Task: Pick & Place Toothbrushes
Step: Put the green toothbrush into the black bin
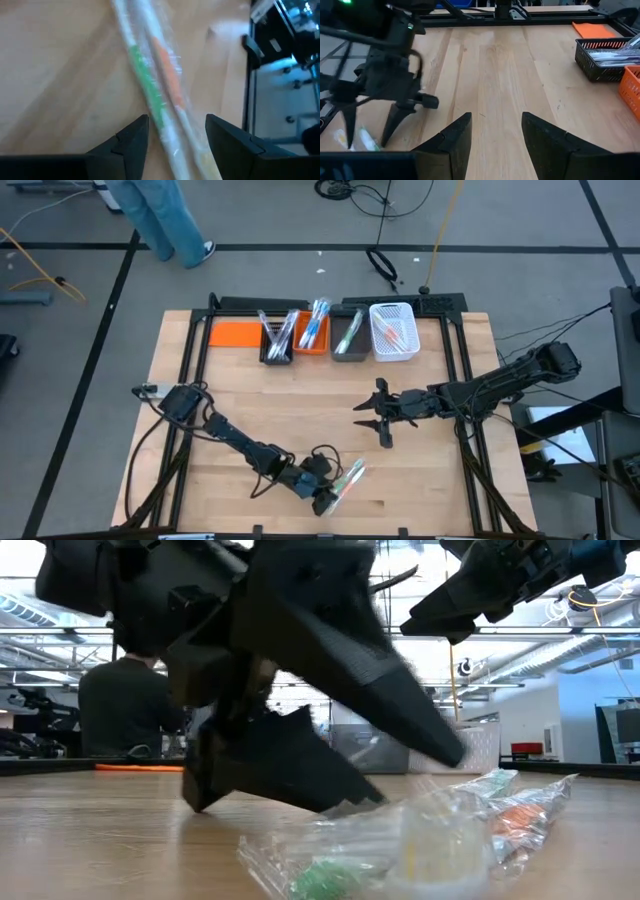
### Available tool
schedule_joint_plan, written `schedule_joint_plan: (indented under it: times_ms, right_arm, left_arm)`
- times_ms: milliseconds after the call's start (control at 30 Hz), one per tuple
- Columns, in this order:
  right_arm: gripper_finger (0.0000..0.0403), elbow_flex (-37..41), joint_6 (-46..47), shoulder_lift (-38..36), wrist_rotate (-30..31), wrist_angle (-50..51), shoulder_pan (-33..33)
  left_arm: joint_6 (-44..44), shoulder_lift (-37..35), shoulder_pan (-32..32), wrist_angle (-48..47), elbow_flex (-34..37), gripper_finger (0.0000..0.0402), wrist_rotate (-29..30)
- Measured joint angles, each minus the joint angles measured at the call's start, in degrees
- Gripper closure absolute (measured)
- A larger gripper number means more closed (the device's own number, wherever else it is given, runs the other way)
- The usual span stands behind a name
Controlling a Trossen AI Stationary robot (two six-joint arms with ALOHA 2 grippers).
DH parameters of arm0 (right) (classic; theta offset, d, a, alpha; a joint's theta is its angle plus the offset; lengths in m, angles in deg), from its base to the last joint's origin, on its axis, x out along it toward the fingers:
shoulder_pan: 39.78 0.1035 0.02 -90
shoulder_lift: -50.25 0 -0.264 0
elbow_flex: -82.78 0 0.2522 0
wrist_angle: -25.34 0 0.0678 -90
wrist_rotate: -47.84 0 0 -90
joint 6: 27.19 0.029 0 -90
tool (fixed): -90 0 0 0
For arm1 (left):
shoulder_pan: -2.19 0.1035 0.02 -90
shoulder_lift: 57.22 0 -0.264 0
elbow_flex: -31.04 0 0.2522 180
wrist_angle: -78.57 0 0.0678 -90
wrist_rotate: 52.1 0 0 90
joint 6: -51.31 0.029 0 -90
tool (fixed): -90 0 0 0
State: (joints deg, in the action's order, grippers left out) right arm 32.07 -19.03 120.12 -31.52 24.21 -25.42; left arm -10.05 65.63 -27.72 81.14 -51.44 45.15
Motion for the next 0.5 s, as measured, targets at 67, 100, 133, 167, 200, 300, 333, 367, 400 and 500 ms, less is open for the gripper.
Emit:
schedule_joint_plan:
  times_ms: [67,100,133,167,200,300,333,367,400,500]
  right_arm:
    - [0.0238,0.0,0.0,0.0,0.0,0.15,0.0]
    - [0.0238,0.0,0.0,0.0,0.0,0.1,0.0]
    - [0.0238,0.0,-0.02,0.0,0.0,0.09,0.0]
    - [0.0238,0.0,0.0,0.0,0.0,0.1,0.0]
    - [0.0238,0.0,0.05,0.01,0.0,0.14,0.0]
    - [0.0238,0.0,0.09,0.02,0.0,0.25,0.02]
    - [0.0238,0.0,0.09,0.02,0.0,0.55,0.01]
    - [0.0238,0.07,0.09,0.02,0.0,0.74,0.01]
    - [0.0238,0.07,0.13,0.02,0.02,0.74,0.02]
    - [0.0238,0.04,0.13,0.02,0.0,1.21,0.01]
  left_arm:
    - [2.23,0.8,-0.02,-2.19,-2.14,0.0218,-0.3]
    - [3.33,0.96,-0.03,-4.2,-3.11,0.023,-0.38]
    - [3.92,1.55,0.0,-6.21,-4.37,0.0245,-0.53]
    - [4.07,2.27,0.21,-7.8,-5.59,0.0263,-0.8]
    - [4.03,2.51,0.38,-9.1,-6.28,0.0282,-1.06]
    - [5.29,3.54,1.03,-9.99,-7.24,0.0345,-2.99]
    - [5.95,3.61,1.13,-9.67,-7.37,0.0369,-3.5]
    - [6.59,3.68,1.16,-9.2,-7.35,0.0384,-3.78]
    - [7.08,3.7,1.25,-8.63,-7.31,0.0391,-3.9]
    - [7.92,3.78,1.42,-8.6,-7.57,0.0397,-4.19]
